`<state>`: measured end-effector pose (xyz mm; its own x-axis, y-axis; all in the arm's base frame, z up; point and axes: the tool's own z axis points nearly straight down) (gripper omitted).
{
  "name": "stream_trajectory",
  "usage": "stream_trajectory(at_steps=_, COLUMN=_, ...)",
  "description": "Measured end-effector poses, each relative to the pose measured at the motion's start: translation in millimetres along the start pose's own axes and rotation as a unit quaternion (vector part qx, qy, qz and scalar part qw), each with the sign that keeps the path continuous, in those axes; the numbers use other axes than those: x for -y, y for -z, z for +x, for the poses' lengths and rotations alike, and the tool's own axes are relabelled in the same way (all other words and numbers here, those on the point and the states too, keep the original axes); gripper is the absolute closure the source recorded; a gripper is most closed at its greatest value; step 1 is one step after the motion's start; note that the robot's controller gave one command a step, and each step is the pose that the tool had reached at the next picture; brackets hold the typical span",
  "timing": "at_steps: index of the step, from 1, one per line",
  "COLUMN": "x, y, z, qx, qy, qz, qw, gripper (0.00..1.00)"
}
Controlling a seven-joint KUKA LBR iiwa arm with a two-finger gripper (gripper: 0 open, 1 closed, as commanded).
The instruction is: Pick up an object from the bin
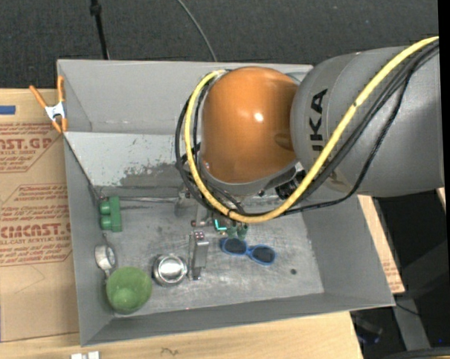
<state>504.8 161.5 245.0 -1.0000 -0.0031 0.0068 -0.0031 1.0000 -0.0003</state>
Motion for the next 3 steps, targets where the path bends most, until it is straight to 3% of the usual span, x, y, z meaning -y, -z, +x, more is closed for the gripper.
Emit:
stream_trajectory(at_steps=1, x=27.6, y=-145.4, z=25.7, qx=0.001, qy=-0.079, qz=0.0, qw=0.9969, gripper=0.0)
stream_trajectory(at_steps=2, x=-14.2, y=-174.5, z=10.4, qx=0.0059, qy=-0.134, qz=-0.002, qw=0.9909, gripper=0.0)
stream_trajectory(at_steps=3, x=-16.4, y=-97.0, z=9.1, qx=0.0055, qy=0.014, qz=-0.001, qw=0.9999, gripper=0.0)
